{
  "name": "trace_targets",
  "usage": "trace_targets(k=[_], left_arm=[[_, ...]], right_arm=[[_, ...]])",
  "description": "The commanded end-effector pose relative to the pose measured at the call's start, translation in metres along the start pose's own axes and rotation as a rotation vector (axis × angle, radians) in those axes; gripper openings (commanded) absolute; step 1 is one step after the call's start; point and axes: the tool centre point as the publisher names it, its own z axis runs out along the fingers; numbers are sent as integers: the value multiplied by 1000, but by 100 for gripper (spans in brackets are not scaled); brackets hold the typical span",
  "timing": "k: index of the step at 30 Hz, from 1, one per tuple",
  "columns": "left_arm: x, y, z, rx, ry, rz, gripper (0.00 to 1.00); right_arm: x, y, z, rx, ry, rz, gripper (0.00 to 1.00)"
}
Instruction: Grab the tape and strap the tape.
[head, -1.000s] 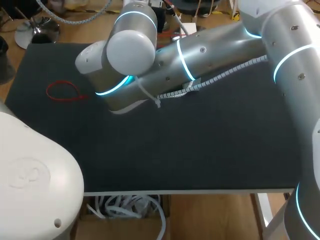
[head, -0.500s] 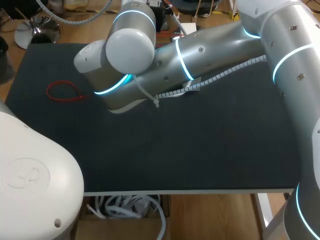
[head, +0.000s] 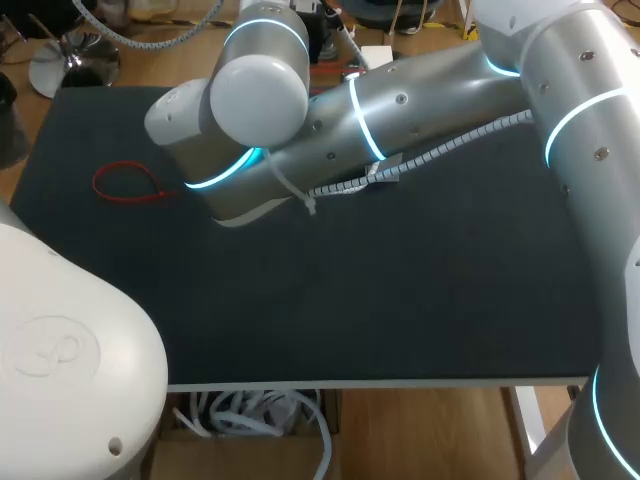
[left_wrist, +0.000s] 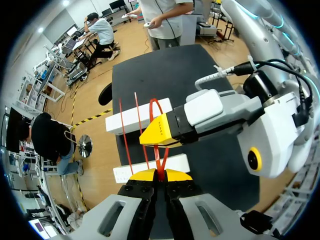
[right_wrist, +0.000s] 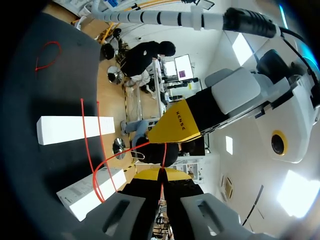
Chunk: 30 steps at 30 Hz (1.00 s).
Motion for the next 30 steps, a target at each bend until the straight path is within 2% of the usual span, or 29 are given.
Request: trace_targets(k=[1, 30], left_arm=[[-1, -1, -1, -3, 3, -1, 0], [-1, -1, -1, -3, 3, -1, 0]], right_arm=[[-2, 4, 0, 3, 6, -3, 0], [-5, 21, 2, -43, 0, 7, 0]])
